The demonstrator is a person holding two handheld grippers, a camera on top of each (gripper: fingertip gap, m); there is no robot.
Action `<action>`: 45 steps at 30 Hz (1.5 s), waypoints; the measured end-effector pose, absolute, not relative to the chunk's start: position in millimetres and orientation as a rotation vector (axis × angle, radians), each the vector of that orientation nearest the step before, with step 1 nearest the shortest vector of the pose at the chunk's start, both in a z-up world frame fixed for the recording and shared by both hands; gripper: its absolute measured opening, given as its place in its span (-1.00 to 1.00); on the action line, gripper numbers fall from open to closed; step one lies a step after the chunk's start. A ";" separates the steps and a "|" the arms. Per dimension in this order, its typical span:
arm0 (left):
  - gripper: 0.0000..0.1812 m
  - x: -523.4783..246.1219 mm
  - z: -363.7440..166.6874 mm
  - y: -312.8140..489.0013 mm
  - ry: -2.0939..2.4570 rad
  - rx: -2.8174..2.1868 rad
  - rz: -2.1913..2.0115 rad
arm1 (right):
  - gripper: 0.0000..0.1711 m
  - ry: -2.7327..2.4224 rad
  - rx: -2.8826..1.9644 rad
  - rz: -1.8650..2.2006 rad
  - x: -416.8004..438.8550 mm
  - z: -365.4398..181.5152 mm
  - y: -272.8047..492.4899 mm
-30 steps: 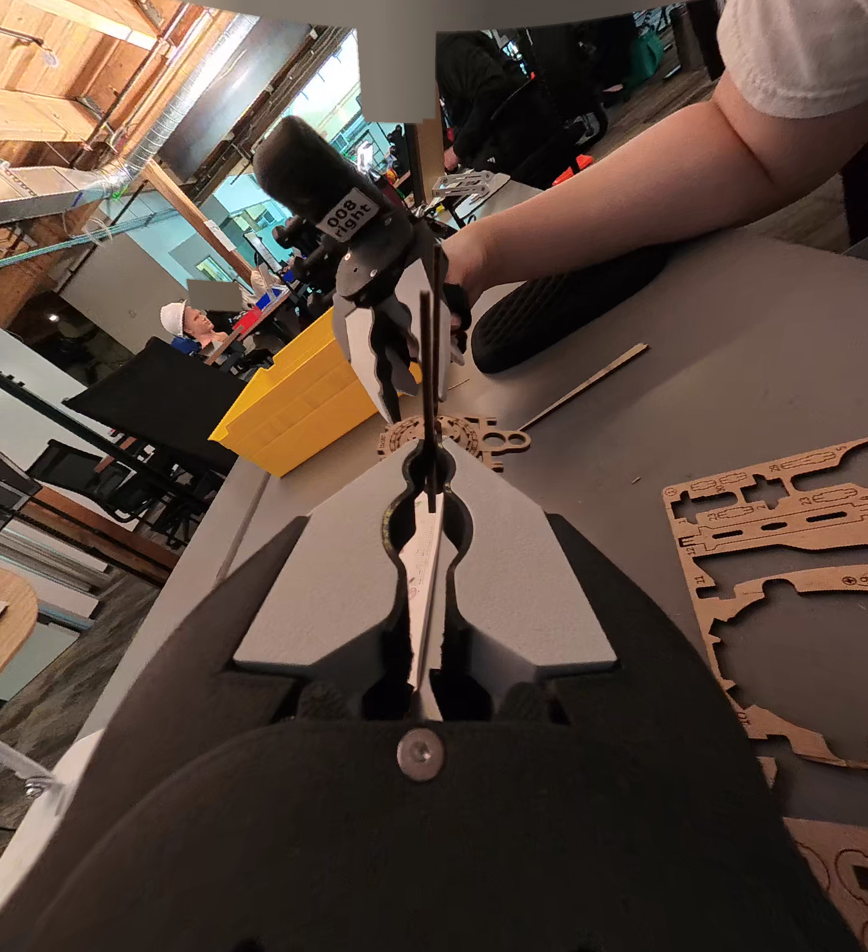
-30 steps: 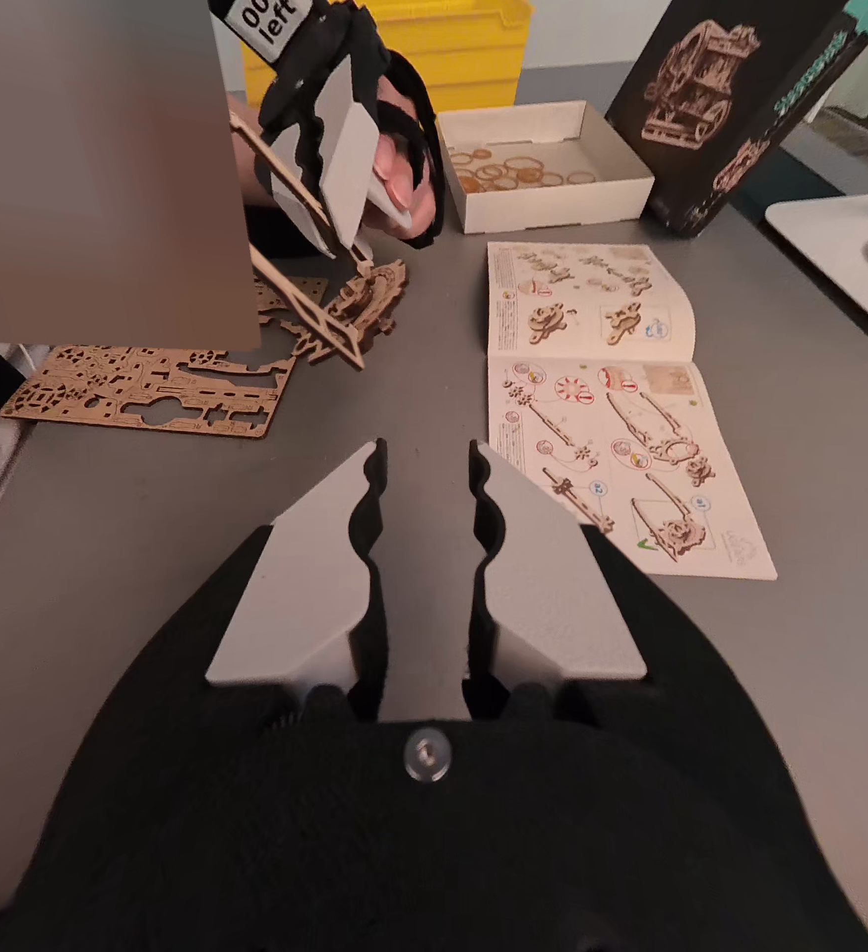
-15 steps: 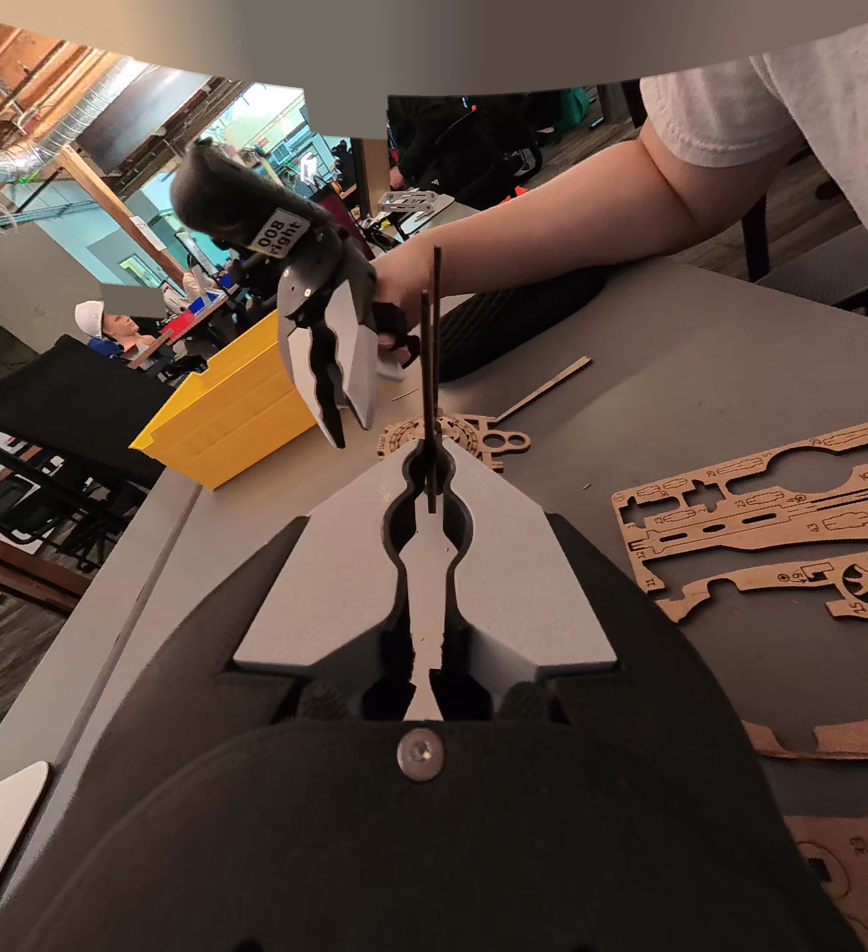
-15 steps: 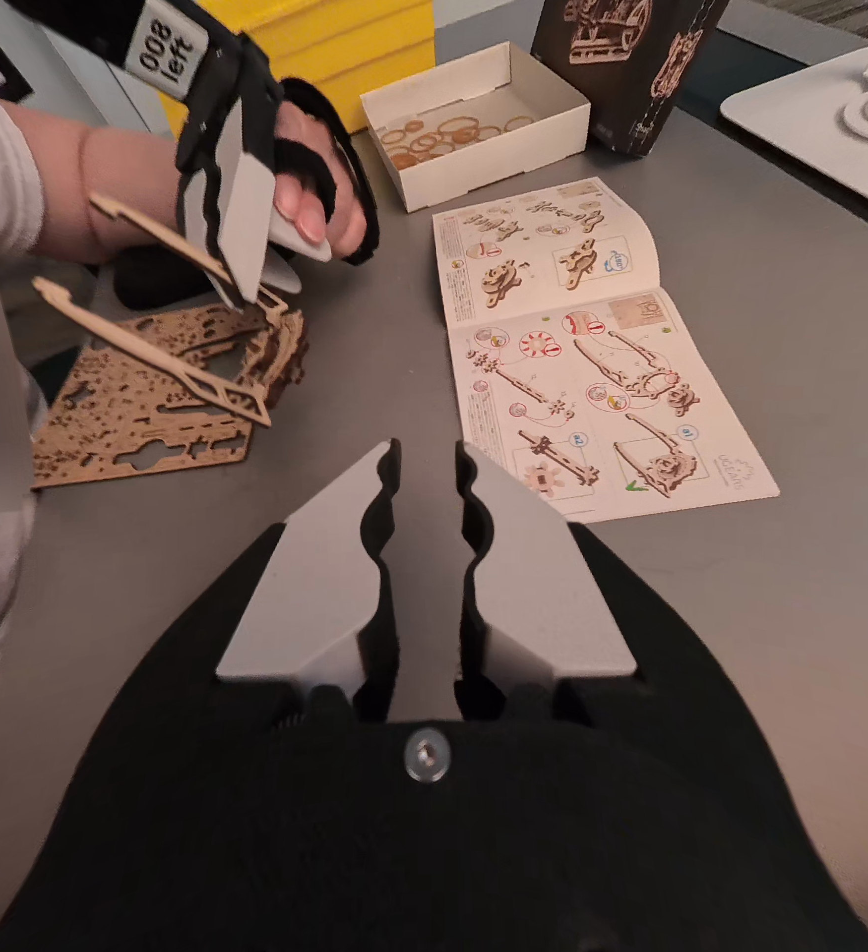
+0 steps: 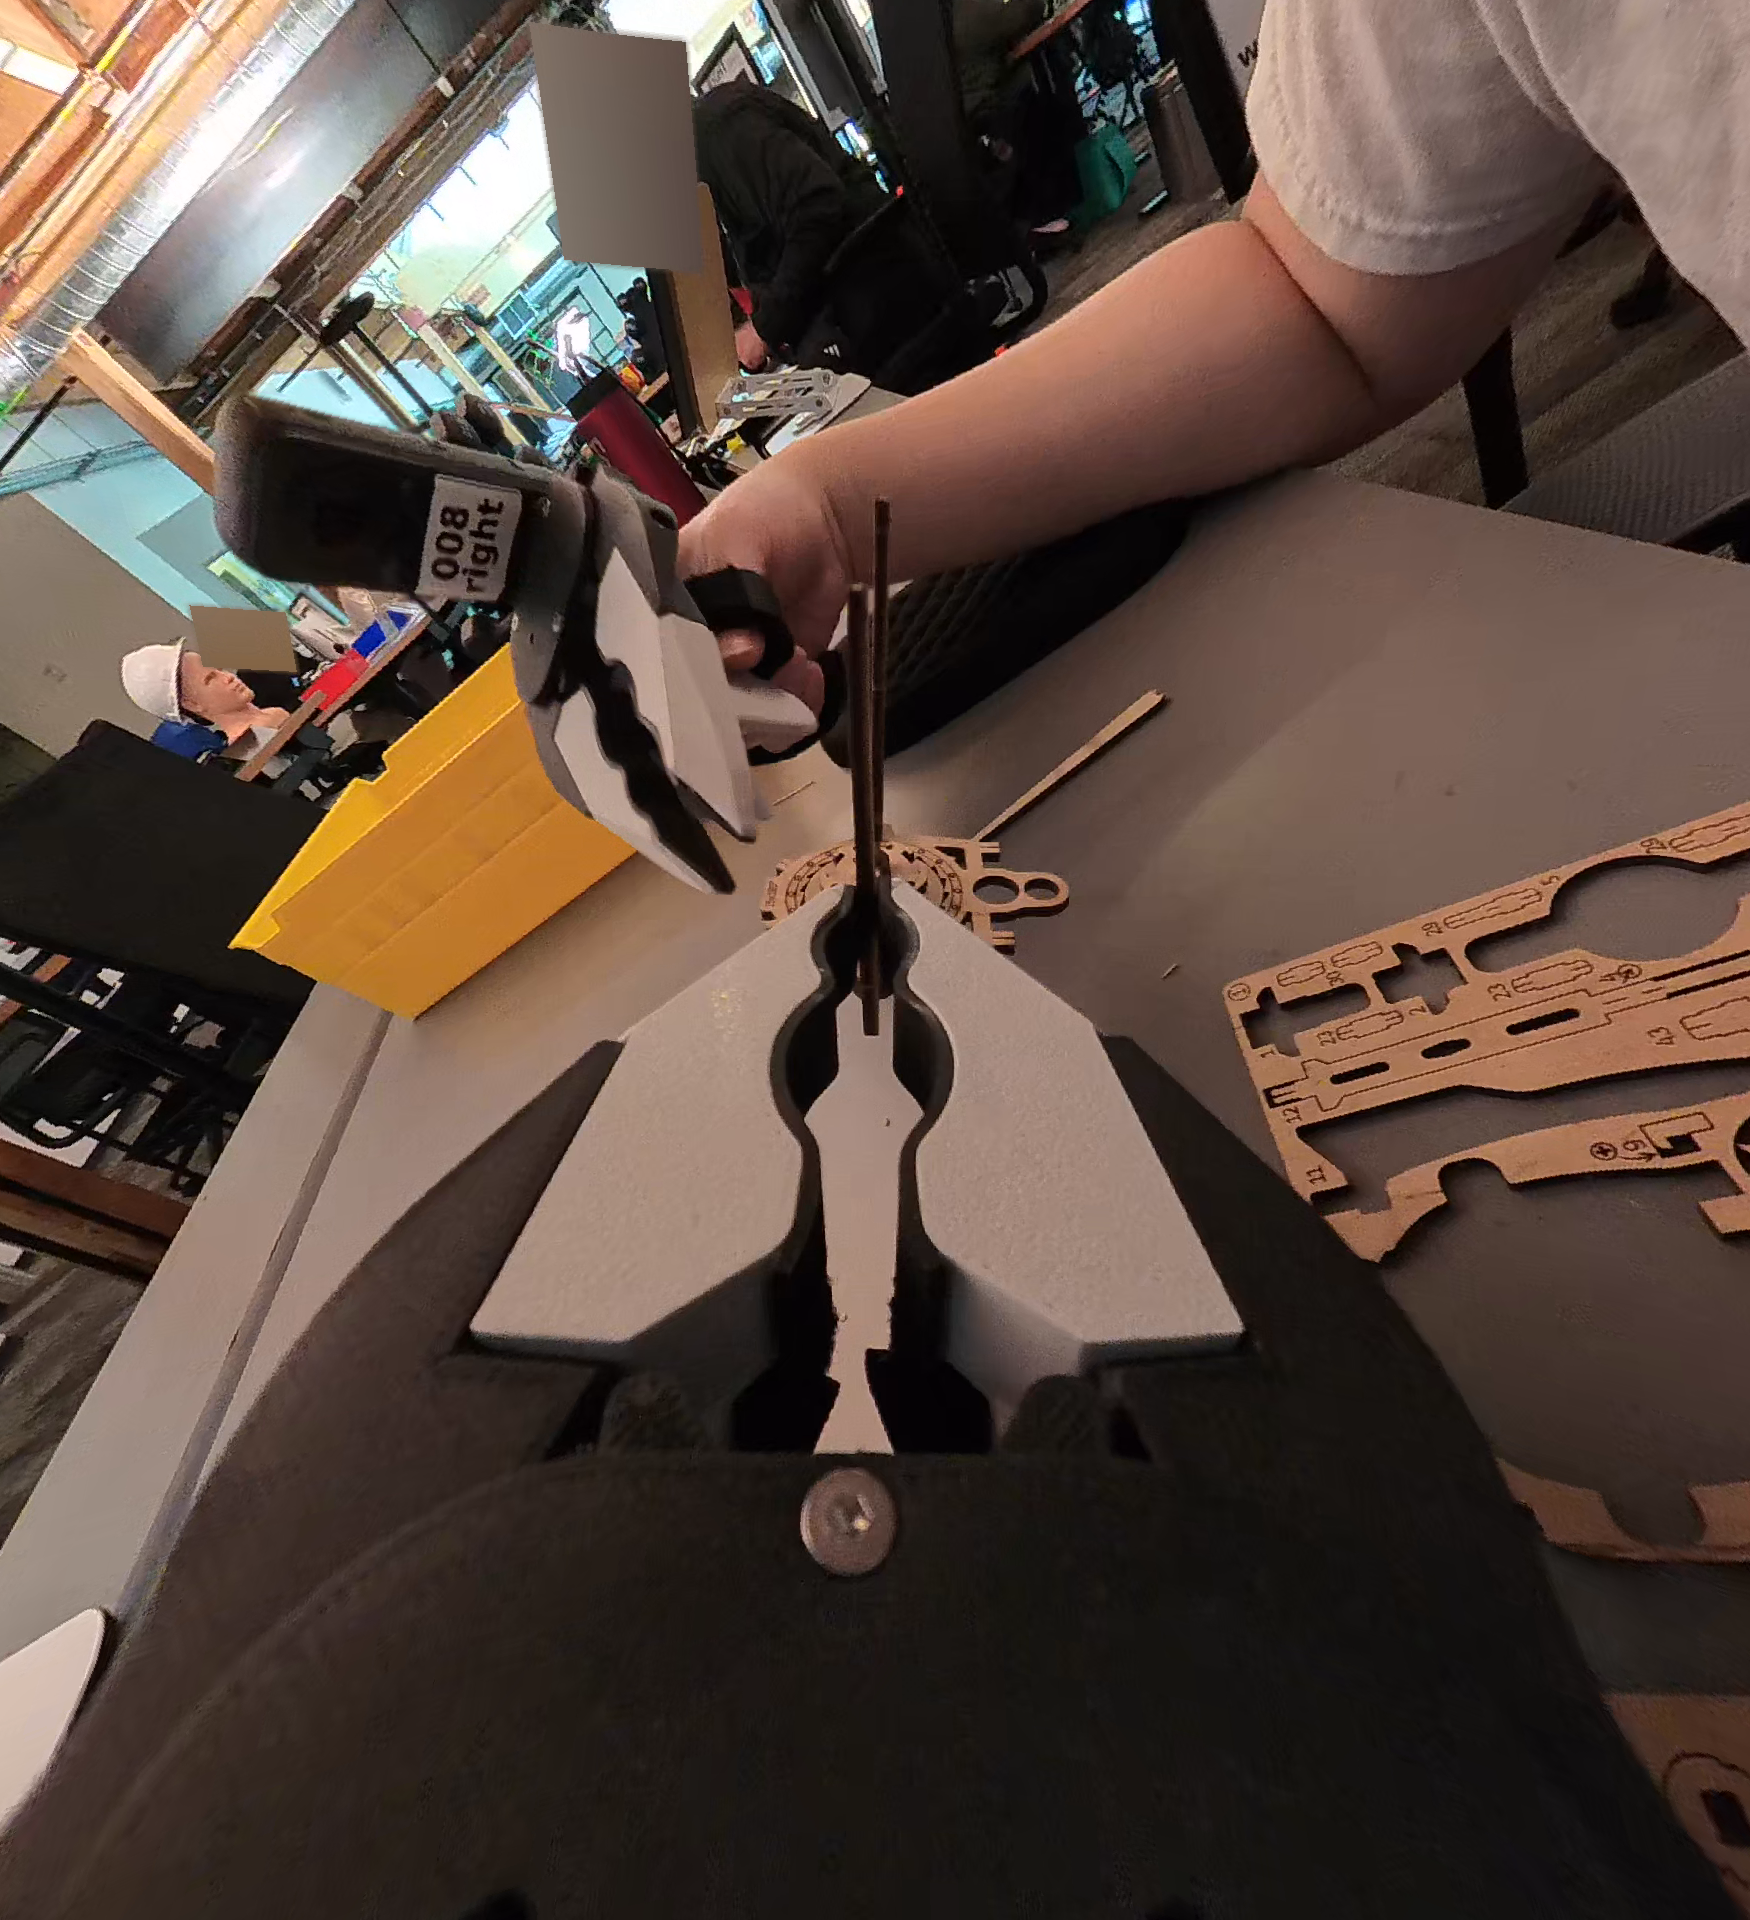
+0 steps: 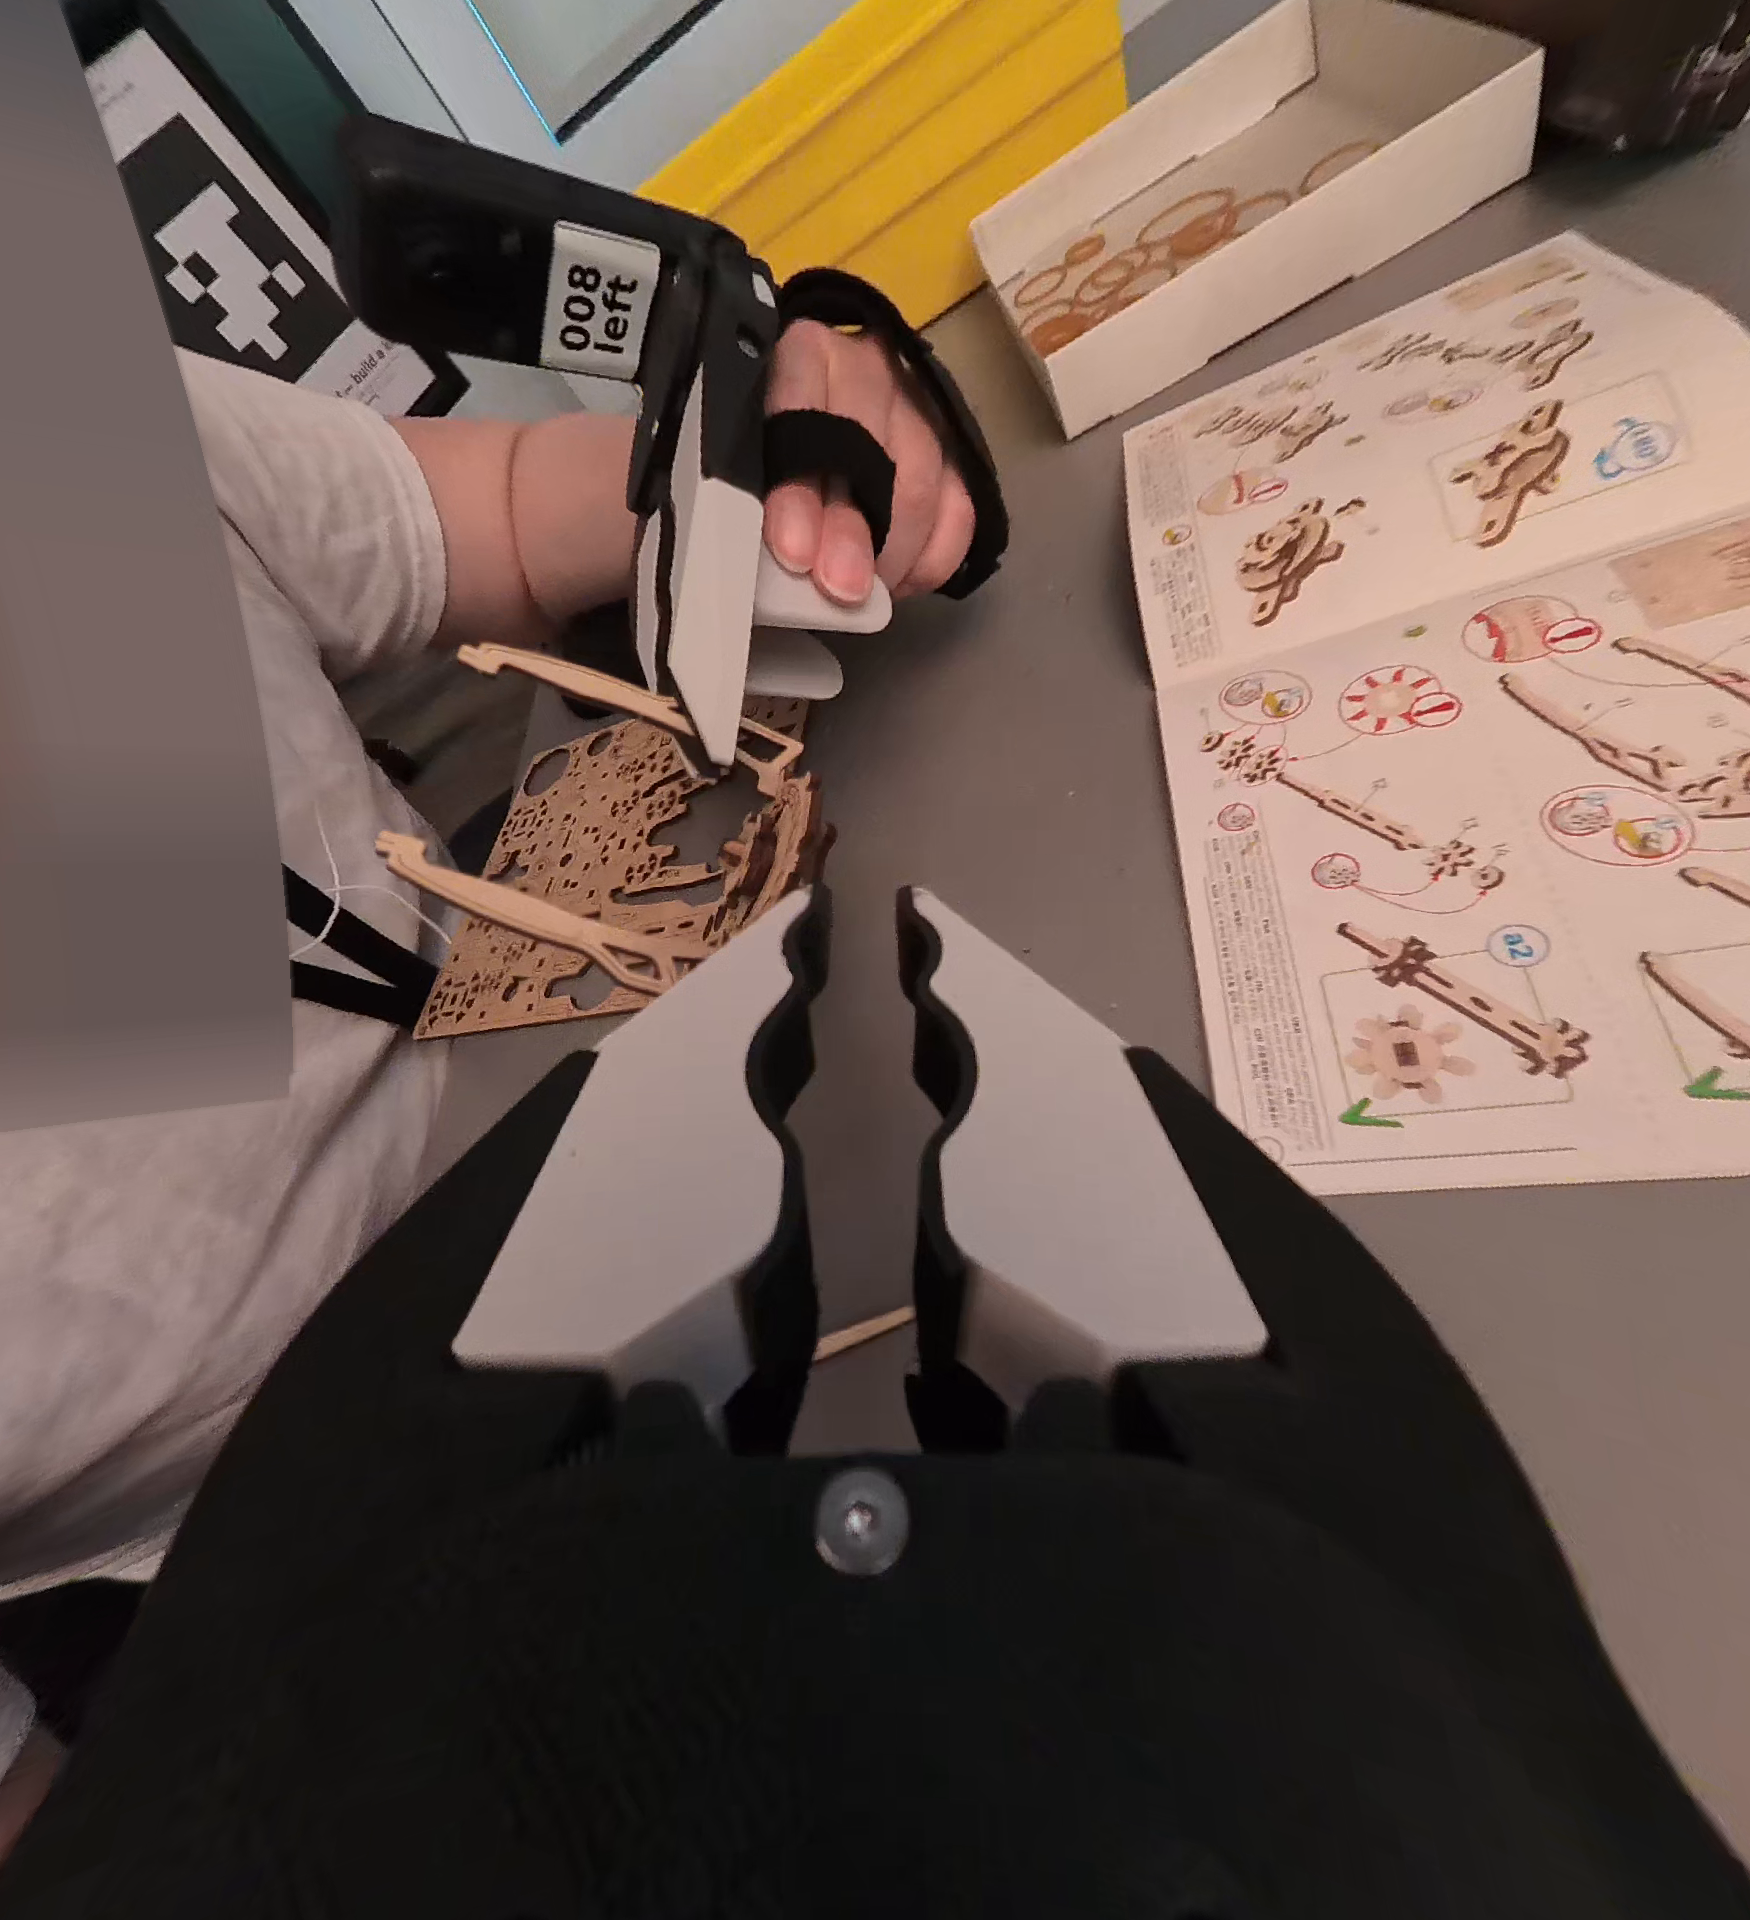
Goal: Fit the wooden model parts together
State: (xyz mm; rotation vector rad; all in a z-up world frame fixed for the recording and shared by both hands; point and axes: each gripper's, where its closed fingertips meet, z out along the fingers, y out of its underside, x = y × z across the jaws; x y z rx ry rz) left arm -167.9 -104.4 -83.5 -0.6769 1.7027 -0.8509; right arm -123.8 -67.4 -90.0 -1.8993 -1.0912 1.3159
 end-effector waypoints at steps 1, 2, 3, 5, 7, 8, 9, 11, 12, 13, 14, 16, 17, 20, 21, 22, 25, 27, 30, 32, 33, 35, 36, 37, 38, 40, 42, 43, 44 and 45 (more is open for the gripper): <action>-1.00 -167.7 -83.8 -104.6 1.704 -0.675 -0.848 | -0.95 -1.086 -1.914 1.326 -125.9 -91.3 -67.7; -1.00 -167.6 -84.4 -104.3 1.705 -0.676 -0.847 | -0.99 -1.069 -1.924 1.332 -127.7 -91.9 -66.3; -1.00 -167.6 -85.3 -104.0 1.708 -0.679 -0.847 | -1.00 -1.053 -1.929 1.343 -129.0 -91.8 -65.3; -1.00 -167.6 -85.8 -102.9 1.708 -0.682 -0.847 | -1.00 -1.046 -1.929 1.362 -130.0 -91.0 -66.0; -1.00 -167.6 -86.1 -102.6 1.708 -0.684 -0.849 | -1.00 -1.039 -1.945 1.328 -128.3 -93.3 -62.9; -1.00 -167.5 -86.6 -102.2 1.709 -0.684 -0.845 | -1.00 -1.035 -1.950 1.311 -127.3 -93.9 -61.3; -1.00 -167.5 -87.2 -102.0 1.712 -0.683 -0.839 | -1.00 -1.029 -1.952 1.298 -126.2 -94.3 -59.6; -1.00 -167.6 -88.4 -102.2 1.717 -0.682 -0.833 | -1.00 -1.013 -1.961 1.268 -123.0 -95.5 -55.5; -1.00 -167.7 -88.7 -102.2 1.719 -0.681 -0.831 | -1.00 -1.008 -1.965 1.257 -121.4 -96.0 -53.9; -1.00 -167.6 -88.9 -102.5 1.720 -0.680 -0.830 | -1.00 -1.004 -1.962 1.258 -120.5 -95.5 -53.5; -1.00 -167.6 -89.2 -102.7 1.722 -0.679 -0.830 | -1.00 -1.000 -1.956 1.265 -120.4 -94.2 -53.4; -1.00 -167.3 -89.5 -103.0 1.724 -0.676 -0.825 | -0.98 -0.992 -1.940 1.289 -121.4 -91.1 -54.3; -1.00 -167.2 -90.1 -103.5 1.727 -0.673 -0.823 | -0.96 -0.994 -1.932 1.314 -122.9 -89.6 -56.5; -1.00 -166.8 -91.3 -105.6 1.736 -0.664 -0.817 | -0.86 -1.000 -1.936 1.402 -129.2 -89.2 -64.5; -1.00 -166.7 -91.5 -106.0 1.737 -0.661 -0.815 | -0.84 -0.991 -1.942 1.425 -131.1 -89.9 -65.3; -1.00 -166.6 -91.7 -106.3 1.739 -0.661 -0.815 | -0.83 -0.977 -1.946 1.444 -132.9 -90.4 -65.0; -1.00 -166.5 -92.1 -106.1 1.740 -0.659 -0.810 | -0.80 -0.944 -1.934 1.509 -137.7 -88.0 -65.8; -1.00 -166.4 -91.7 -106.1 1.738 -0.657 -0.810 | -0.80 -0.935 -1.924 1.549 -140.2 -85.5 -67.9; -1.00 -166.2 -91.7 -106.0 1.738 -0.655 -0.806 | -0.79 -0.943 -1.944 1.551 -142.5 -90.0 -69.4; -1.00 -166.0 -92.5 -106.0 1.741 -0.652 -0.800 | -0.80 -0.946 -1.953 1.570 -143.4 -91.8 -71.0; -1.00 -166.0 -92.6 -106.1 1.742 -0.651 -0.798 | -0.80 -0.942 -1.952 1.583 -143.8 -91.5 -71.4; -1.00 -165.8 -92.8 -106.3 1.743 -0.649 -0.794 | -0.80 -0.931 -1.949 1.604 -144.5 -90.4 -71.8; -1.00 -165.8 -92.7 -106.5 1.743 -0.647 -0.794 | -0.80 -0.932 -1.952 1.605 -144.7 -90.9 -72.1; -1.00 -165.7 -92.7 -106.5 1.743 -0.647 -0.794 | -0.80 -0.939 -1.963 1.592 -144.9 -93.1 -72.2; -1.00 -165.7 -92.5 -106.6 1.742 -0.646 -0.794 | -0.80 -0.950 -1.974 1.577 -145.0 -95.8 -72.5; -1.00 -165.6 -91.7 -106.8 1.739 -0.643 -0.793 | -0.82 -0.972 -1.980 1.580 -146.2 -97.6 -75.4; -1.00 -165.6 -91.4 -107.1 1.737 -0.642 -0.796 | -0.88 -0.990 -1.980 1.604 -147.7 -97.5 -79.5; -1.00 -165.6 -91.5 -107.2 1.738 -0.641 -0.795 | -0.90 -1.001 -1.987 1.608 -148.0 -98.6 -81.3; -1.00 -165.7 -91.7 -107.5 1.740 -0.641 -0.795 | -0.92 -1.016 -1.993 1.614 -148.1 -99.5 -83.8; -1.00 -165.7 -92.3 -108.1 1.744 -0.642 -0.799 | -0.95 -1.021 -2.000 1.614 -148.3 -99.9 -84.8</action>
